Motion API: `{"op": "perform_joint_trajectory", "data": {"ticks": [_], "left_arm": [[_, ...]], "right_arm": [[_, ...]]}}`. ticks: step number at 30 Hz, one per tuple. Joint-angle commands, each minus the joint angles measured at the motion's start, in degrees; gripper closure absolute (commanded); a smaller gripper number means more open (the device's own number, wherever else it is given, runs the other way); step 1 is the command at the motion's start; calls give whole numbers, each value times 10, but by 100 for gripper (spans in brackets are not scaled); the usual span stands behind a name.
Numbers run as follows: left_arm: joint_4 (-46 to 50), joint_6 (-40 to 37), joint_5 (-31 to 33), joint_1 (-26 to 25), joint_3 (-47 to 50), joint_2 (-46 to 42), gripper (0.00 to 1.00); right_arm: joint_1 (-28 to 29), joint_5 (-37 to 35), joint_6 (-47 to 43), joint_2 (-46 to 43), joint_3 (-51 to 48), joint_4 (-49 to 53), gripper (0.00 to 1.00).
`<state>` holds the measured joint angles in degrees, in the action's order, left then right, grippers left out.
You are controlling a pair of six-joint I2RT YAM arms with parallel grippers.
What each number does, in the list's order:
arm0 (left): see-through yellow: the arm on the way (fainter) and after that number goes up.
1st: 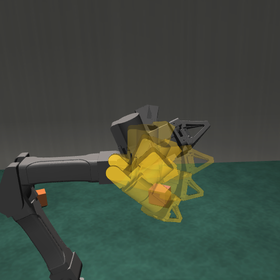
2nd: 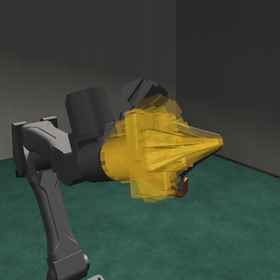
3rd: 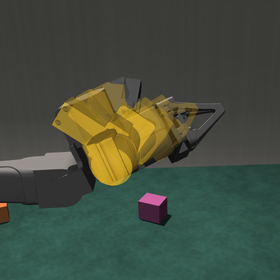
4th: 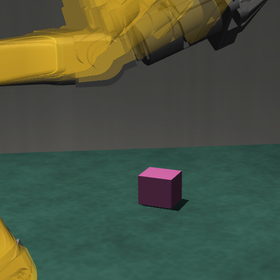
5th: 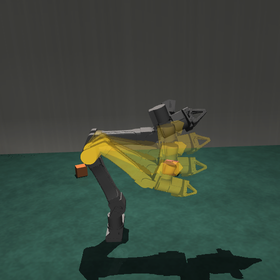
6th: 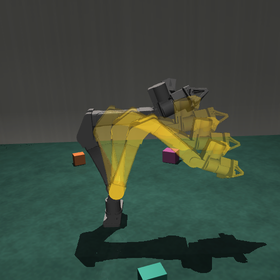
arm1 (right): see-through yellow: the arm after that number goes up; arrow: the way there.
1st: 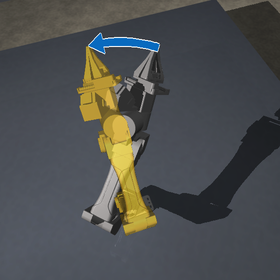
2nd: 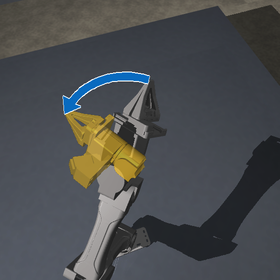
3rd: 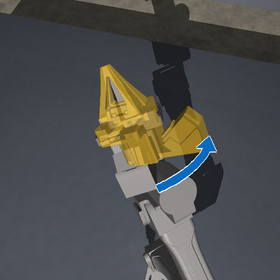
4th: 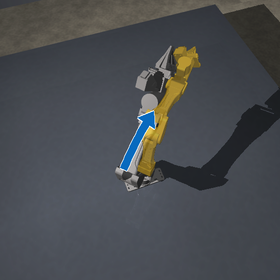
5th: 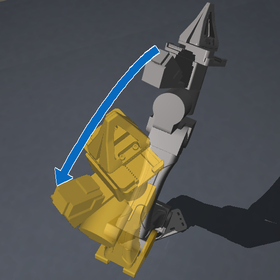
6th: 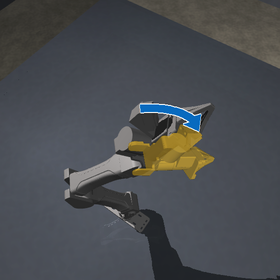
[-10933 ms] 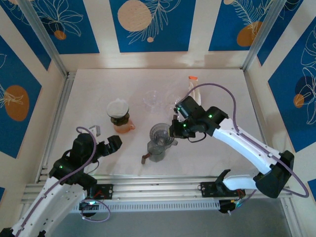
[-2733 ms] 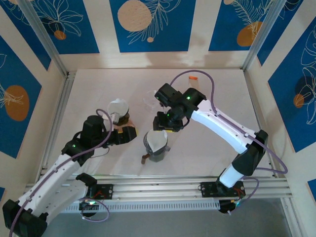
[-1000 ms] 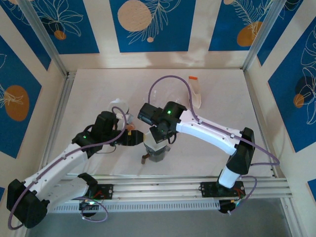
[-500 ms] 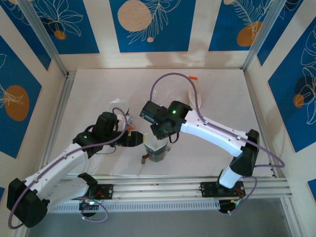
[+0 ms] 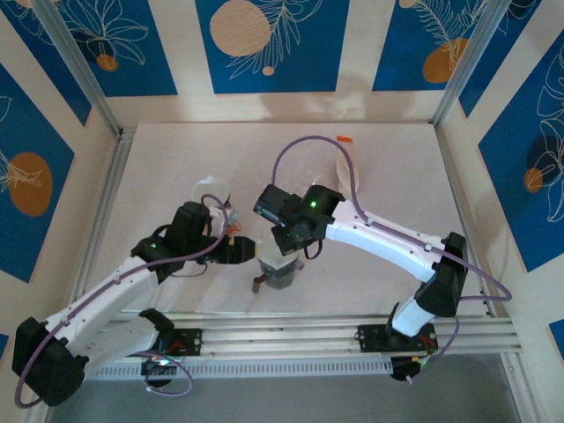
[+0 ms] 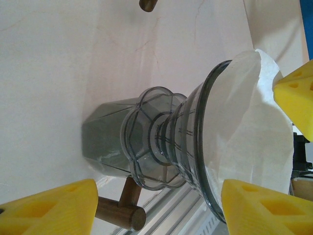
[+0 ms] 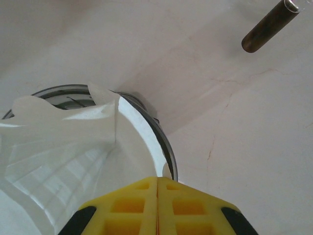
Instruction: Place the coffee filter in the dripper
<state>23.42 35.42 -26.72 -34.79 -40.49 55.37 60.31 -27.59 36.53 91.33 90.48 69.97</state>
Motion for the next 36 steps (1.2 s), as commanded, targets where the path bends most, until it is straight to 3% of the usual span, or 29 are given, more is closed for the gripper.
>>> {"op": "perform_joint_trajectory", "data": {"ticks": [1,3,6,9,16,36], "left_arm": [[6,-4,6,-6,3,-1,32],[6,-3,6,-6,3,-3,31],[3,-1,7,-7,4,-1,30],[0,1,6,-7,5,0,29],[0,1,7,-9,4,0,28],[-6,1,4,-10,7,7,28]], "right_arm": [[0,3,13,-8,1,4,90],[1,-15,12,-18,12,9,81],[-3,-27,13,-36,19,10,53],[-17,10,10,-39,11,1,45],[-26,75,5,-3,-15,-21,39],[-37,95,2,49,-81,-73,37]]}}
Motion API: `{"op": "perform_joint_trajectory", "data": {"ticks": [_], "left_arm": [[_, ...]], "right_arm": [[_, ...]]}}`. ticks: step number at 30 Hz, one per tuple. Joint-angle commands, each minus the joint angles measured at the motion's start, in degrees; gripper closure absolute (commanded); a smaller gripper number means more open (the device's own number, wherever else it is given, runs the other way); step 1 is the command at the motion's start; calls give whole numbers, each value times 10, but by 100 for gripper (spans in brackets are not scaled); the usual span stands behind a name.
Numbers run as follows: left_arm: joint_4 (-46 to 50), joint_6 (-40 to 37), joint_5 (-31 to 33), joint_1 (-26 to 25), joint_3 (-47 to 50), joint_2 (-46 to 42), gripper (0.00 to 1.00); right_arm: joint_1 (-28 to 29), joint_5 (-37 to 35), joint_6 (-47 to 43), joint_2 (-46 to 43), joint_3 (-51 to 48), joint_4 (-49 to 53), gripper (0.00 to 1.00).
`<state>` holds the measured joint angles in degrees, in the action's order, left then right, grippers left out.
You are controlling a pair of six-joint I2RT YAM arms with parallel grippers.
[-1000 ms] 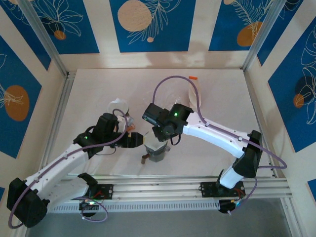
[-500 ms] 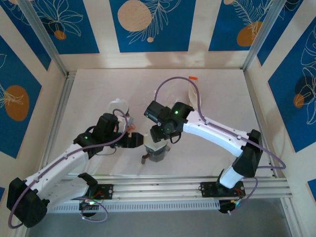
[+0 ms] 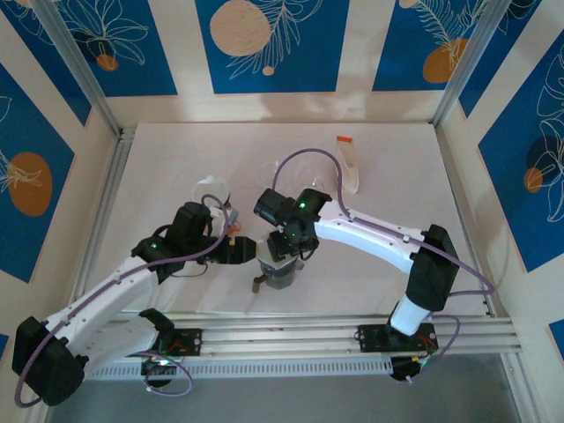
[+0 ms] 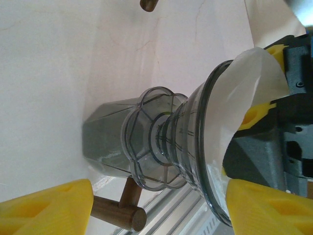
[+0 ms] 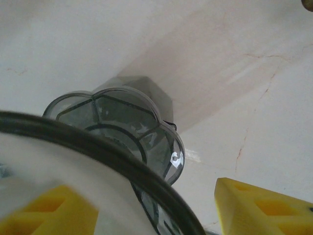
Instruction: Place the coffee filter in the dripper
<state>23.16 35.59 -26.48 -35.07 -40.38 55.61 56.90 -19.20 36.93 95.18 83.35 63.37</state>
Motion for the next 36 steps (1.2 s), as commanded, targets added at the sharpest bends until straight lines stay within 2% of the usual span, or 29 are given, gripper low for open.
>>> {"op": "perform_joint_trajectory", "data": {"ticks": [1,15,26,32,36], "left_arm": [[-3,-1,3,-6,6,5,28],[-10,5,-1,-7,7,5,28],[-42,19,18,-7,14,-18,12],[-51,18,11,-8,14,2,10],[-37,12,19,-8,11,9,12]], "right_arm": [[-2,11,-4,13,-12,-8,37],[-1,2,-5,31,-36,-21,37],[-1,-4,-5,33,-38,-20,37],[-1,-5,-4,32,-37,-19,37],[-1,-4,-3,31,-35,-19,37]]}}
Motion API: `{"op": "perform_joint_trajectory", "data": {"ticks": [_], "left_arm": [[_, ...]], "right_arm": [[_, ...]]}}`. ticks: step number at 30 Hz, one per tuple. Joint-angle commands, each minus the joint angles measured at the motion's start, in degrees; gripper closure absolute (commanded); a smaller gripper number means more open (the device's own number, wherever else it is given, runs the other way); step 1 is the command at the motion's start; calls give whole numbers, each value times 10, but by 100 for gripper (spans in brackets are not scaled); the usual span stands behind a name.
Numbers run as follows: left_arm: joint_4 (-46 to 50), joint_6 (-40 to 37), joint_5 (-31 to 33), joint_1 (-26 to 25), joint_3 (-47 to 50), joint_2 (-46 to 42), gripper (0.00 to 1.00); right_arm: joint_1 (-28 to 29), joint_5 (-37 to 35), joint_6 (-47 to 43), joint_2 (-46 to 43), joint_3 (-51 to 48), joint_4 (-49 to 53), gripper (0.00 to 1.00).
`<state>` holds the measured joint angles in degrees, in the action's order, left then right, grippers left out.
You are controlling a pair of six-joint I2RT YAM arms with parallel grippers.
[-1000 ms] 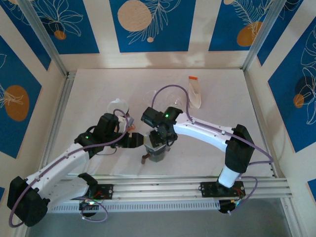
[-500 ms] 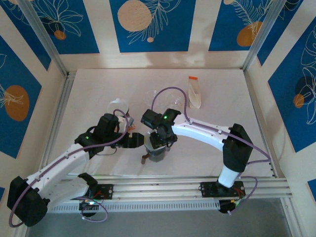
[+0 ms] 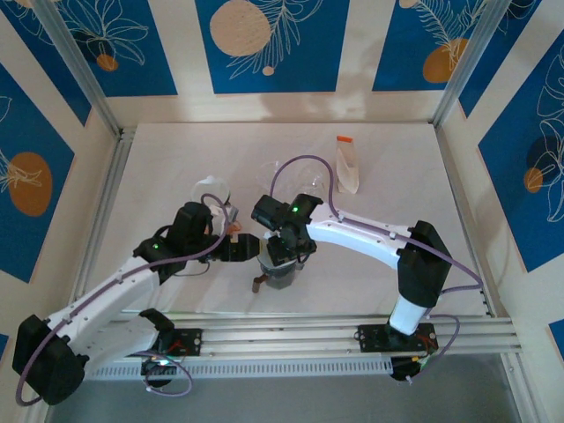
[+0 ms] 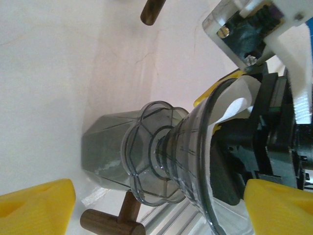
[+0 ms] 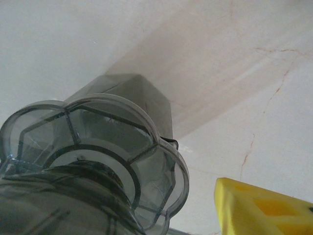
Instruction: Place the coffee filter in the dripper
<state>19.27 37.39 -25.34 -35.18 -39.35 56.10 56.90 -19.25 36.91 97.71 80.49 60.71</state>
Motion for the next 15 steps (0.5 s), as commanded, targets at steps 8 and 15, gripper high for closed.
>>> {"op": "perform_joint_trajectory", "data": {"ticks": [8,15], "left_arm": [[17,-8,16,-7,0,15,20],[24,-11,17,-8,1,15,25]], "right_arm": [[0,-5,-2,2,-5,8,37],[1,-11,0,-11,2,11,37]]}}
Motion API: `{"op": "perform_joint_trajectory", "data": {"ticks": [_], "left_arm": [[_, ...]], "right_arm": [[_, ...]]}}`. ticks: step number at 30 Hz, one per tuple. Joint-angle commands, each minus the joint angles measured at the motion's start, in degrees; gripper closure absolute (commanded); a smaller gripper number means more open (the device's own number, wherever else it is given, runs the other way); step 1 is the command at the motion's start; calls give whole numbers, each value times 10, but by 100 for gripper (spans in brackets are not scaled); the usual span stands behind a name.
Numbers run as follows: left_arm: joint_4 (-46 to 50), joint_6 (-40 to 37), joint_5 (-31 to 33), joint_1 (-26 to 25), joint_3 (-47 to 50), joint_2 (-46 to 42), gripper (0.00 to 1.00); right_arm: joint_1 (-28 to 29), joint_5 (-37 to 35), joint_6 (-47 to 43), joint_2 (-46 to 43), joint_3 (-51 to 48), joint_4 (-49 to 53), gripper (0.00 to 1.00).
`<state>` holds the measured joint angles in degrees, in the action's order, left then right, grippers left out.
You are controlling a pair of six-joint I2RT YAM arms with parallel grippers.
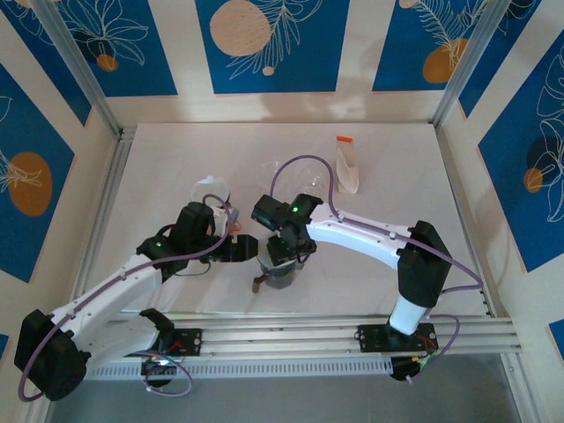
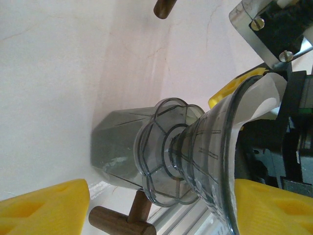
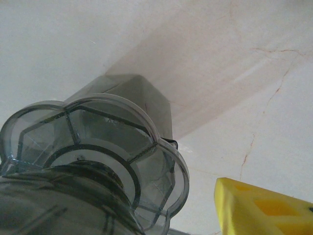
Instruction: Place the coffee filter in the dripper
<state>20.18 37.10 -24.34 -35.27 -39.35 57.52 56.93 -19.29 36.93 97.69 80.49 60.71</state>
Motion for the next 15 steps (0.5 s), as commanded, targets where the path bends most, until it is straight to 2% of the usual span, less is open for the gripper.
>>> {"op": "perform_joint_trajectory", "data": {"ticks": [1,15], "left_arm": [[16,-8,8,-7,1,2,25],[13,-3,8,-10,-2,2,26]], "right_arm": [[1,-12,0,-13,3,12,37],[2,-52,9,-81,61,49,37]]}}
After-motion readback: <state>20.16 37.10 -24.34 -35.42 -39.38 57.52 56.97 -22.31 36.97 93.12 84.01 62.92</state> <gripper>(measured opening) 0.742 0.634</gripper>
